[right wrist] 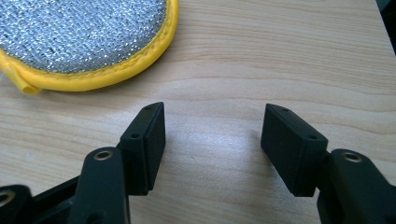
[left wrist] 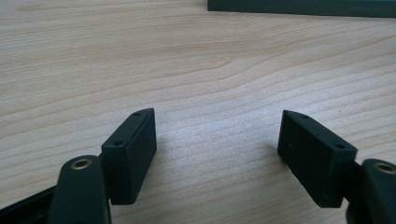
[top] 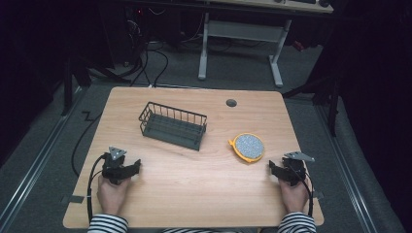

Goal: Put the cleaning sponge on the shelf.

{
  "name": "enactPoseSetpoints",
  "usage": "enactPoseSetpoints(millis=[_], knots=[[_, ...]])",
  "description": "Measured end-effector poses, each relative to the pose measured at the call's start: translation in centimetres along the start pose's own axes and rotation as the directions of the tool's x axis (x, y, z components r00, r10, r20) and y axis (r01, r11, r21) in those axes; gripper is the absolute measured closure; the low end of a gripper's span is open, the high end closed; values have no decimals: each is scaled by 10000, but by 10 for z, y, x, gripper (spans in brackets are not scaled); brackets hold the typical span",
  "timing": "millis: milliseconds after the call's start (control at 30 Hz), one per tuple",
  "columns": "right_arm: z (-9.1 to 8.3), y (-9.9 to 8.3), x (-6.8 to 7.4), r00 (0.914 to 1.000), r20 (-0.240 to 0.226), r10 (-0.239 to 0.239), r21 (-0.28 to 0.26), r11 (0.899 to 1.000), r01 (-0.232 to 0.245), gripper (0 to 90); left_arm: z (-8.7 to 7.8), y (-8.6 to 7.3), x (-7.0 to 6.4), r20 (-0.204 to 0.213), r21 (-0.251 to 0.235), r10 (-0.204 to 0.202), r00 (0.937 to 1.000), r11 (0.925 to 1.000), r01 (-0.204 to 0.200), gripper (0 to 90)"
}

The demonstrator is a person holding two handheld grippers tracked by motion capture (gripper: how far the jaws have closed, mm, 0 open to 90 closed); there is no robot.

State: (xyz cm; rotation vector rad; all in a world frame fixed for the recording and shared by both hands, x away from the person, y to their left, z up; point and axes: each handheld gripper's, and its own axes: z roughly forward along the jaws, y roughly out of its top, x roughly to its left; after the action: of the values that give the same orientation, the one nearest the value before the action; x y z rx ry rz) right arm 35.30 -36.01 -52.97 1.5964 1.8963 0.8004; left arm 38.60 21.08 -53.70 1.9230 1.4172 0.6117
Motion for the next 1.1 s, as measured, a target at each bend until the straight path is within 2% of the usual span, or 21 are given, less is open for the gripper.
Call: enactPoseSetpoints(millis=[767,967,1100], knots=[[0,0,1,10000,-39,-40,8,10000,40,405,-2,0,1,150,119,21,9999,9999,-23,282],[0,0,1,10000,-76,-59,6,10000,59,404,-3,2,4,256,274,-84,9996,9996,77,301],[0,0,1,9999,-98,-61,11,10000,61,404,-4,3,8,672,255,-481,9966,9986,465,309]])
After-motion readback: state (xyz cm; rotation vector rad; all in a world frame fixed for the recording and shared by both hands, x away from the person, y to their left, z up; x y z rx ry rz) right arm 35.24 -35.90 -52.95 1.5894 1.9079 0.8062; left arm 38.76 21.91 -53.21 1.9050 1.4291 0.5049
